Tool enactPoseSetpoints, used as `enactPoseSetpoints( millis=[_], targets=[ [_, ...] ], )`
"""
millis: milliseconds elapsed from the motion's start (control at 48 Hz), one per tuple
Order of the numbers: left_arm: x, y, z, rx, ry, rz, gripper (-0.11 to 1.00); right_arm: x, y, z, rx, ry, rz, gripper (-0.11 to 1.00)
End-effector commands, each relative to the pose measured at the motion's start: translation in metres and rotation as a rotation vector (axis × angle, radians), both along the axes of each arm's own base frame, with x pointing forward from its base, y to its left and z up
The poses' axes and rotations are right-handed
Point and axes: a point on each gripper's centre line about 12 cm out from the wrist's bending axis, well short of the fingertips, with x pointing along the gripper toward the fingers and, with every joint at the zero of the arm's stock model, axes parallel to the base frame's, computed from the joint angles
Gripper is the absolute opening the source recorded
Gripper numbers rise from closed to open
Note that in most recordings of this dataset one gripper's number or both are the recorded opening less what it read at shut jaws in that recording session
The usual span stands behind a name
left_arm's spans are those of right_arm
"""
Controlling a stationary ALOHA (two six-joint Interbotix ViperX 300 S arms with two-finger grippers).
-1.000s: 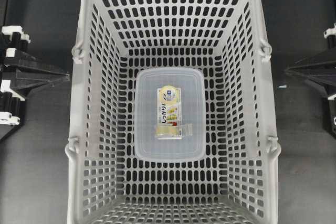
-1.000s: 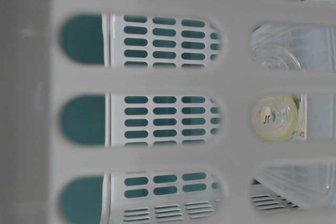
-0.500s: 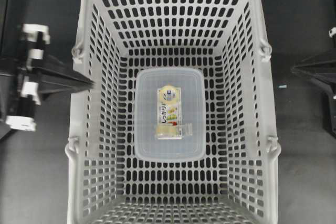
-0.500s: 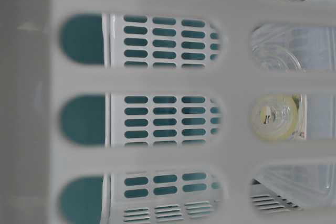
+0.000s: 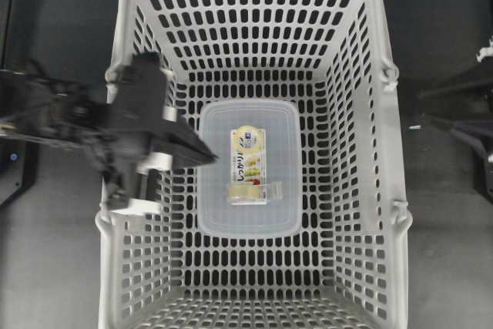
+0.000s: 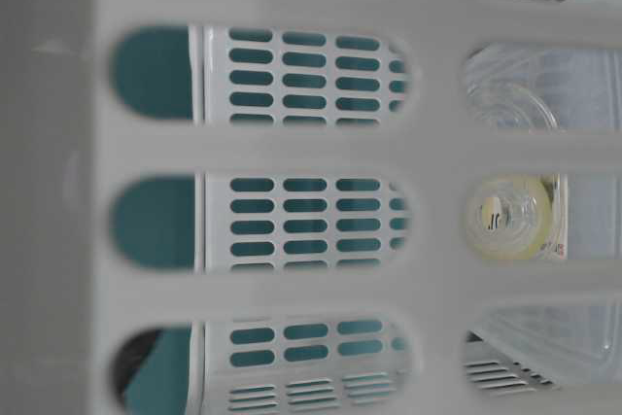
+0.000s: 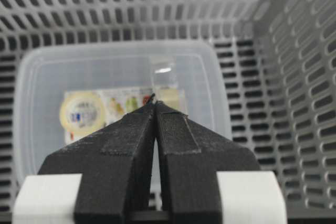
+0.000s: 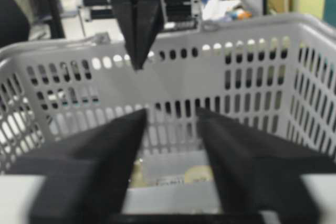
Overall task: Pick up the tape dispenser from the shopping basket with the left arm.
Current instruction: 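Lower the open left gripper around the clear tape dispenser, then close the left gripper on the tape dispenser and lift it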
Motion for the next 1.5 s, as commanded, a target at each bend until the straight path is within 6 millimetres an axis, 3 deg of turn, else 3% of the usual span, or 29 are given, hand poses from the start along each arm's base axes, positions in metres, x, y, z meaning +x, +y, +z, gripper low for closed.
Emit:
enactPoseSetpoints(
  millis=[0,83,146,396,500,687,895,958,1041,1125,1166,1479],
  targets=[
    [0.014,-0.002,0.008,0.008,0.032,0.000,0.00,0.002,-0.001,0.007,0.006,-0.012,-0.004,0.51],
    [0.024,-0.003,-0.002,0.007,0.085,0.006,0.01,0.002,-0.001,0.006,0.006,-0.008,-0.004,0.68],
    [0.030,-0.004,-0.008,0.006,0.119,0.009,0.05,0.002,-0.001,0.006,0.006,-0.003,-0.004,0.72],
    [0.052,-0.011,-0.046,-0.025,0.281,0.054,0.77,0.001,-0.001,0.005,0.006,0.001,-0.003,0.71],
    [0.058,-0.018,-0.063,-0.019,0.324,0.044,0.91,0.001,-0.001,0.005,0.006,0.001,-0.003,0.71],
    [0.066,-0.022,-0.095,-0.014,0.399,0.050,0.90,0.001,-0.001,0.004,0.006,0.003,-0.003,0.70],
    [0.075,-0.023,-0.104,-0.018,0.369,0.045,0.88,0.001,-0.001,0.001,0.005,0.009,-0.003,0.70],
    [0.075,-0.023,-0.103,-0.018,0.364,0.044,0.81,0.001,-0.001,0.001,0.006,0.011,-0.004,0.70],
    [0.075,-0.025,-0.099,-0.016,0.358,0.037,0.61,0.001,-0.001,0.000,0.006,0.012,-0.004,0.70],
    [0.074,-0.025,-0.087,-0.012,0.336,0.029,0.34,0.000,-0.001,0.000,0.006,0.012,-0.004,0.70],
    [0.073,-0.025,-0.079,-0.014,0.328,0.030,0.27,0.000,-0.001,0.000,0.006,0.011,-0.004,0.70],
    [0.059,-0.015,0.029,-0.023,0.282,0.057,0.28,-0.003,0.000,-0.001,0.006,0.028,-0.003,0.70]
  ],
)
